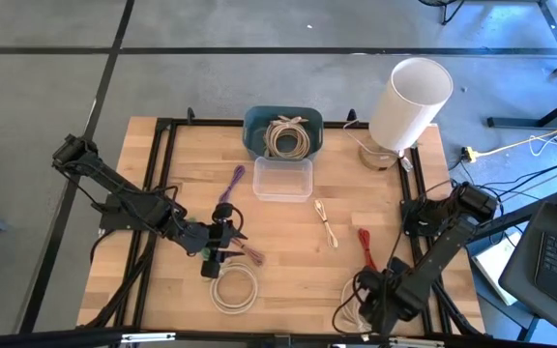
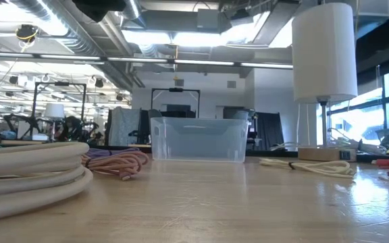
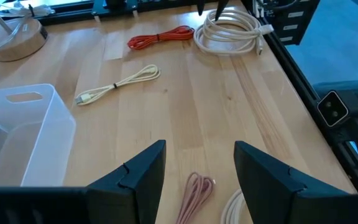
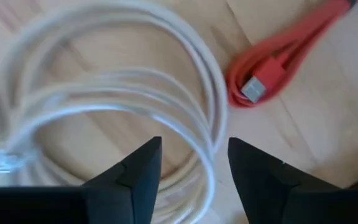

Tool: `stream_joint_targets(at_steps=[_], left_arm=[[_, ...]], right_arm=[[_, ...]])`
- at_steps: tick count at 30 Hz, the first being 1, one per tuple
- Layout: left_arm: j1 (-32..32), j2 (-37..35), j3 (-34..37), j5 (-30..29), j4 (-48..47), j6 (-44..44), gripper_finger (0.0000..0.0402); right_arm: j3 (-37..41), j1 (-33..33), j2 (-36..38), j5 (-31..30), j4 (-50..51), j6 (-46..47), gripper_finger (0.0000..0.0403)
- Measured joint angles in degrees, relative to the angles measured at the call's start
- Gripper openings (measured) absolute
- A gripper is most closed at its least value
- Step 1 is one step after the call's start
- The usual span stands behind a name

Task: Pick & Place USB Port
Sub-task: Put the brown HDMI cable into the blue bin

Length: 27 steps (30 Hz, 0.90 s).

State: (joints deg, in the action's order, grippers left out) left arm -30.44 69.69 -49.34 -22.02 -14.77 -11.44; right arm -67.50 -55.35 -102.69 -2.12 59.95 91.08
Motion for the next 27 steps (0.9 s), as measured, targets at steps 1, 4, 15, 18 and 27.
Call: stream_joint_targets(at_steps=[1,4,15,18,27], left_arm=[[0.00,0.00,0.00,0.00,0.00,0.00,0.0184],[0.00,0.00,0.00,0.00,-0.01,0.00,0.0184],[-0.02,0.00,0.00,0.02,-0.03,-1.11,0.0184],[0.00,0.00,0.00,0.02,-0.06,-1.33,0.0184],[-0.04,0.00,0.00,0.04,-0.17,-2.03,0.0184]], right_arm=[[0.59,0.01,0.00,0.49,-0.12,-0.01,0.0189],[2.59,0.02,0.04,0.70,-1.04,-0.01,0.0190],[10.85,0.00,0.54,0.96,-12.65,0.22,0.0179],[11.15,0.06,0.55,2.40,-13.36,1.67,0.0145],[4.94,-0.99,-0.04,5.37,-13.72,3.34,0.0019]])
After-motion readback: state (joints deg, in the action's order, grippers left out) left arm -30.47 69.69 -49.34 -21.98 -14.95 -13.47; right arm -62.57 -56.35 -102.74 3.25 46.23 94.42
